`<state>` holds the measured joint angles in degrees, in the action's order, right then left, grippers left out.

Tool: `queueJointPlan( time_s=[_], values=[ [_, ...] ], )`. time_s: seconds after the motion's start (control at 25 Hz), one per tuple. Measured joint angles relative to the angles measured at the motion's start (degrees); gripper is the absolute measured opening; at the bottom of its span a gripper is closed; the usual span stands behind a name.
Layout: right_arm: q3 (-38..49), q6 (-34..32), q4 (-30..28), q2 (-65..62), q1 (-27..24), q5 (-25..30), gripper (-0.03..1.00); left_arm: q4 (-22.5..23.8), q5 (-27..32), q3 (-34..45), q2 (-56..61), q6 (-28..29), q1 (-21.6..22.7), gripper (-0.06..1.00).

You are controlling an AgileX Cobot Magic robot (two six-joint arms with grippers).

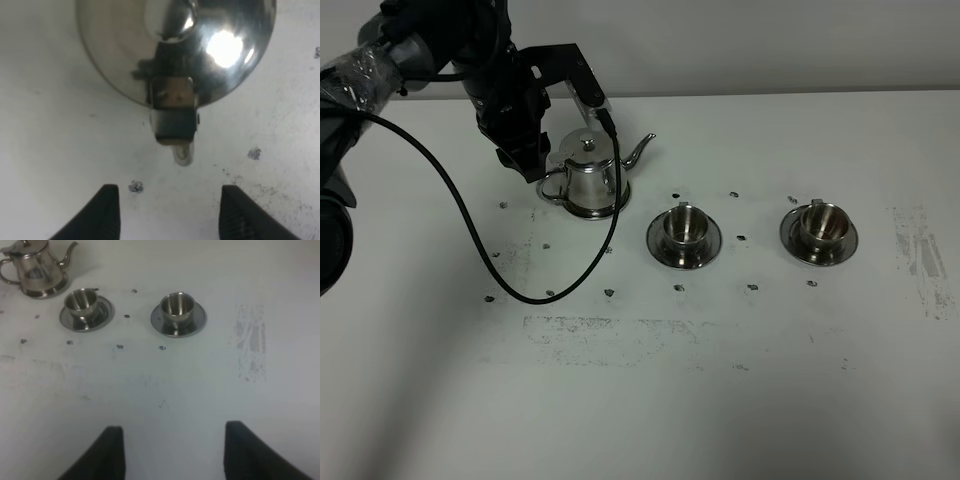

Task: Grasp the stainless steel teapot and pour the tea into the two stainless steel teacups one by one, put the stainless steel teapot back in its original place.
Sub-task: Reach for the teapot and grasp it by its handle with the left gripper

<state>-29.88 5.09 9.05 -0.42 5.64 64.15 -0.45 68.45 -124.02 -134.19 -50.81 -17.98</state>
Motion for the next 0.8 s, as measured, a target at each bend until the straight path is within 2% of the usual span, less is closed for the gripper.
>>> queueJointPlan(
  time_s=[0.8],
  values=[
    [0.0, 0.0, 0.0, 0.0, 0.0, 0.0, 0.43, -1.1, -0.2, -0.2, -0.3, -1.3, -1.6, 0.44]
  ],
)
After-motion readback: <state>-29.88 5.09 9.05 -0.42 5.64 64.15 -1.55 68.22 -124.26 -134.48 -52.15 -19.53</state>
